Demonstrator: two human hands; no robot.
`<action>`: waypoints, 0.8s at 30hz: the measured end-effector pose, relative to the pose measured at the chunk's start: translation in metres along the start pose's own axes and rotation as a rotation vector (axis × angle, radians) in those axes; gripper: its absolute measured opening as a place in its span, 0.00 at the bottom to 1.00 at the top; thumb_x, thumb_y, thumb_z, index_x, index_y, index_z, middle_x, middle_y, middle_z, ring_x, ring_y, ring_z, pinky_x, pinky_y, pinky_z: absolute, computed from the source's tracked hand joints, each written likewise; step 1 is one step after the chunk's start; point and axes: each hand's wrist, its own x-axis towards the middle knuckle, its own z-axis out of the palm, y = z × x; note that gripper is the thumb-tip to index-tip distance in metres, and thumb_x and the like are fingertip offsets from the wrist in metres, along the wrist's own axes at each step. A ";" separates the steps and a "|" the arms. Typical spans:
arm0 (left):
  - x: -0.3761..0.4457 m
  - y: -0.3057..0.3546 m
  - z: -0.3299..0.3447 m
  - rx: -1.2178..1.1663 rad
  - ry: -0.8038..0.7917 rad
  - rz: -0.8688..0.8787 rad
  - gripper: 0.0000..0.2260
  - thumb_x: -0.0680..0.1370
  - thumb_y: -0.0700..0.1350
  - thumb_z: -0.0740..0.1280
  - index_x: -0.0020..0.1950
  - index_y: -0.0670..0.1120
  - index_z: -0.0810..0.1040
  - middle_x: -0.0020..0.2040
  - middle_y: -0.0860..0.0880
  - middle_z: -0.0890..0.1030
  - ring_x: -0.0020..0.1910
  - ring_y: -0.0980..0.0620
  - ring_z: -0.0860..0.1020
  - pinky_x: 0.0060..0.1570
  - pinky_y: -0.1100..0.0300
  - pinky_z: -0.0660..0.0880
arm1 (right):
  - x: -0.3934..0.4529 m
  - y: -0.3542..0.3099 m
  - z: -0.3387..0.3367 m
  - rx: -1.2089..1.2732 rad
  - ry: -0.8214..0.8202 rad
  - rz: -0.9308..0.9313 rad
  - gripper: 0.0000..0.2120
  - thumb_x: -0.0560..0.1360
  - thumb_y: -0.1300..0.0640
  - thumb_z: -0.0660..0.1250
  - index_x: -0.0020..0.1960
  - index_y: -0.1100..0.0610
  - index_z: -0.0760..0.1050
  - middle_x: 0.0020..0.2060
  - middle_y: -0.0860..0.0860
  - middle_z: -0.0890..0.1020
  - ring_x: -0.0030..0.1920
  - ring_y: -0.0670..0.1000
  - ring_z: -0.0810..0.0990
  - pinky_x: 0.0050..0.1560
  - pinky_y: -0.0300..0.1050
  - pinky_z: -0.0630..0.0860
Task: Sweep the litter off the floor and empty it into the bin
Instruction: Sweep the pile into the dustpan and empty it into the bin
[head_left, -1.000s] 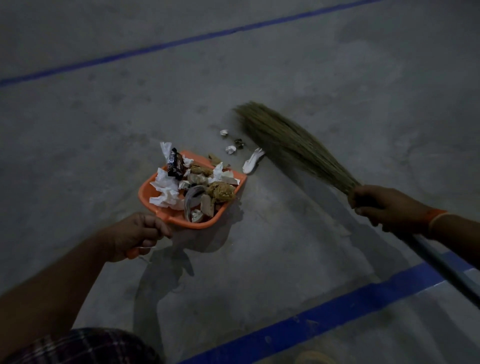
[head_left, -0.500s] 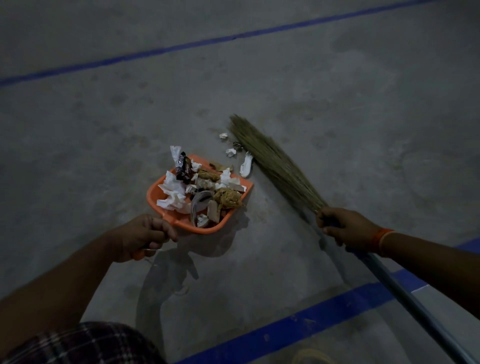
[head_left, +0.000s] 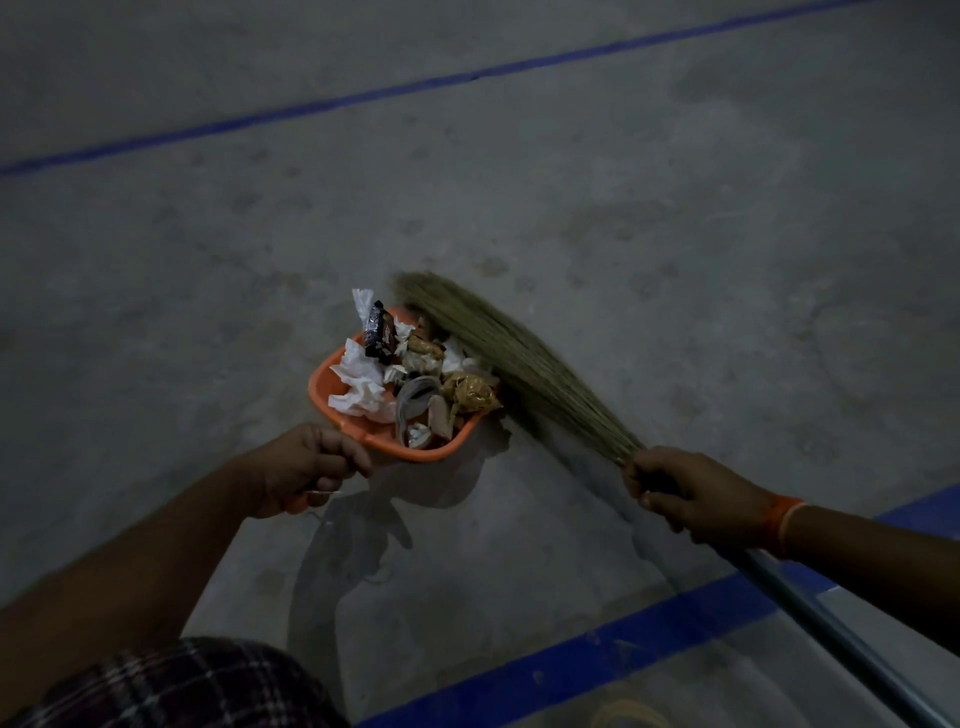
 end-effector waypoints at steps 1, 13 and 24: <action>-0.002 0.002 0.003 0.009 0.001 0.000 0.14 0.78 0.25 0.57 0.46 0.34 0.82 0.33 0.40 0.73 0.20 0.57 0.66 0.20 0.68 0.62 | -0.003 0.002 0.000 0.021 0.006 -0.001 0.08 0.79 0.61 0.63 0.48 0.47 0.74 0.46 0.47 0.76 0.36 0.51 0.79 0.32 0.49 0.80; -0.011 0.005 0.006 0.015 0.021 -0.016 0.11 0.78 0.25 0.57 0.50 0.31 0.79 0.26 0.46 0.72 0.19 0.58 0.66 0.18 0.69 0.61 | 0.007 0.016 -0.052 -0.106 0.081 -0.002 0.10 0.78 0.63 0.65 0.47 0.48 0.75 0.43 0.46 0.77 0.36 0.44 0.79 0.31 0.39 0.77; -0.020 -0.007 -0.015 -0.037 0.024 -0.042 0.13 0.77 0.26 0.57 0.48 0.33 0.82 0.30 0.45 0.70 0.20 0.56 0.64 0.18 0.68 0.62 | 0.087 -0.002 -0.072 -0.338 -0.052 -0.028 0.07 0.77 0.62 0.65 0.49 0.51 0.75 0.43 0.55 0.81 0.34 0.55 0.81 0.27 0.33 0.74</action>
